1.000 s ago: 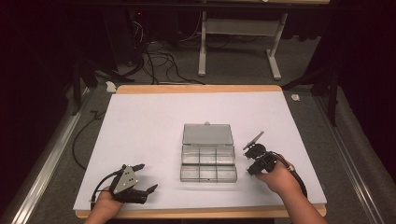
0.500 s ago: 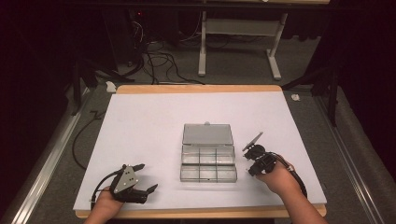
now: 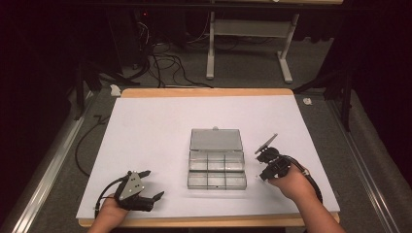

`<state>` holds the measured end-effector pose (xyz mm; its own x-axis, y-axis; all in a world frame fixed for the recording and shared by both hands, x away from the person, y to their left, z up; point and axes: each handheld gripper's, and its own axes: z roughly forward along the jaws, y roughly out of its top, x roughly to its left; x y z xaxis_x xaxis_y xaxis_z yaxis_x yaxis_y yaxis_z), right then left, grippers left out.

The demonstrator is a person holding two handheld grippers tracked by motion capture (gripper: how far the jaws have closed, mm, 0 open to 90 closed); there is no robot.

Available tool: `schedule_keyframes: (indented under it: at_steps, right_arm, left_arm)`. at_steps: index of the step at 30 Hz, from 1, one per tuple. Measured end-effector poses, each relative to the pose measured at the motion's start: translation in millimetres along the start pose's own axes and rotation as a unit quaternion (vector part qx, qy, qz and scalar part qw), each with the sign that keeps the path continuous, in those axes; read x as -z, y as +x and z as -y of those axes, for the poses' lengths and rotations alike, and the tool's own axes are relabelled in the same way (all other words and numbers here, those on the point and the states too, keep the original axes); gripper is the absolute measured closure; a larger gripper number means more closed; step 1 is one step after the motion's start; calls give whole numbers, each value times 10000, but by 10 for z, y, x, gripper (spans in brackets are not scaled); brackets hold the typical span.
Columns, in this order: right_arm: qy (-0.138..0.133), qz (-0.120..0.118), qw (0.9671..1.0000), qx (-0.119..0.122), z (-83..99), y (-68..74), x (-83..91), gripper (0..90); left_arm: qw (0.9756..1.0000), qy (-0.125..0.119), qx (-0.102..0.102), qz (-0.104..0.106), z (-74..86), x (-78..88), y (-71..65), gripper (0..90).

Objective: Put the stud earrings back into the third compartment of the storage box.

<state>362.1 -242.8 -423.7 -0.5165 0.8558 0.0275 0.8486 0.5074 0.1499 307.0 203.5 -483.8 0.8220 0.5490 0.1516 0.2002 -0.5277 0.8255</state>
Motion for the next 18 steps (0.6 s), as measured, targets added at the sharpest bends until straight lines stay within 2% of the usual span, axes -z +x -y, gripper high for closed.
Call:
schedule_keyframes:
  at_steps: [4, 8, 11, 14, 15, 18]
  right_arm:
    - [7, 11, 10000, -19, -14, 5, 44, 856]
    - [-43, 11, 10000, 35, -39, 2, 94, 856]
    - [-37, 3, 10000, 46, -66, 21, 136, 856]
    - [-52, -14, 10000, 39, -110, 49, 192, 856]
    - [-59, 4, 9999, 130, -125, 50, 202, 856]
    - [-53, -5, 9998, 166, -154, 71, 225, 856]
  left_arm:
    - [10000, 23, 51, 10, -2, -6, 10, 154]
    - [10000, -29, -15, 13, 2, 5, -2, 154]
    - [10000, 35, 50, 6, -3, -7, 11, 154]
    - [10000, -28, -6, 7, 2, 4, -2, 154]
    - [10000, -12, 25, 13, 0, 1, 6, 154]
    - [10000, 12, 58, 10, -1, -5, 9, 154]
